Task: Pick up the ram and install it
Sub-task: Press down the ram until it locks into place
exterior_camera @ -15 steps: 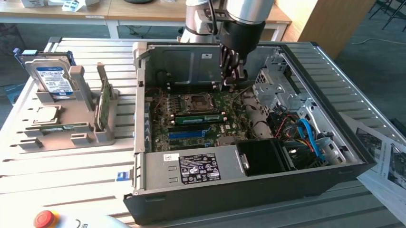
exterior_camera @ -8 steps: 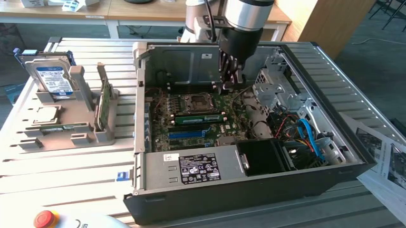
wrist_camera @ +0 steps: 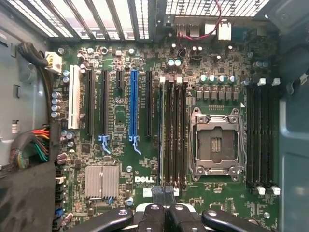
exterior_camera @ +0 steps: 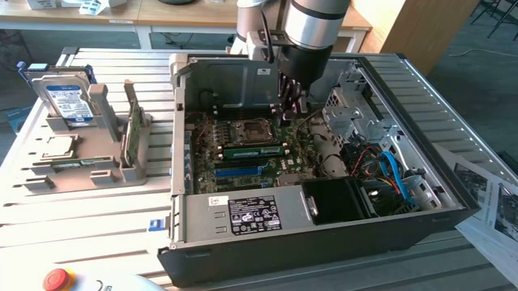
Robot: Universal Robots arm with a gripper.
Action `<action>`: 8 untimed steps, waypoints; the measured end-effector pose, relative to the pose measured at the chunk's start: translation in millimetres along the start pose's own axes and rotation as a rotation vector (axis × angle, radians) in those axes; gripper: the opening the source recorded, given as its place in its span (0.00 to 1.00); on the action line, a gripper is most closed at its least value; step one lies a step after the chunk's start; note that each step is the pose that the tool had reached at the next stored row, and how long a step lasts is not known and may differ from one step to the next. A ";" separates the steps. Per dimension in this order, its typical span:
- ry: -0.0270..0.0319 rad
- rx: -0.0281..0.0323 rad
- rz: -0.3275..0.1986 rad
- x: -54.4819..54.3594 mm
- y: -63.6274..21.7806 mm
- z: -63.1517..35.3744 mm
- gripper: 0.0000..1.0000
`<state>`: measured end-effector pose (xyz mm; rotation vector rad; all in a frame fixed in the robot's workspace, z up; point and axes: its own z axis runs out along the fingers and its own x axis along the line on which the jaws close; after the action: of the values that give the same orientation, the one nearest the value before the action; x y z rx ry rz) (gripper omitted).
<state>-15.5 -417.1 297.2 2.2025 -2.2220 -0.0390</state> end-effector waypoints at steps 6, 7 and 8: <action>0.0000 0.0000 0.000 0.1 -0.3 10.9 0.11; 0.0001 0.0000 0.000 0.1 -0.3 12.7 0.11; 0.0001 0.0000 0.000 0.1 -0.4 14.4 0.11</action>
<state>-15.5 -417.1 282.8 2.2024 -2.2220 -0.0389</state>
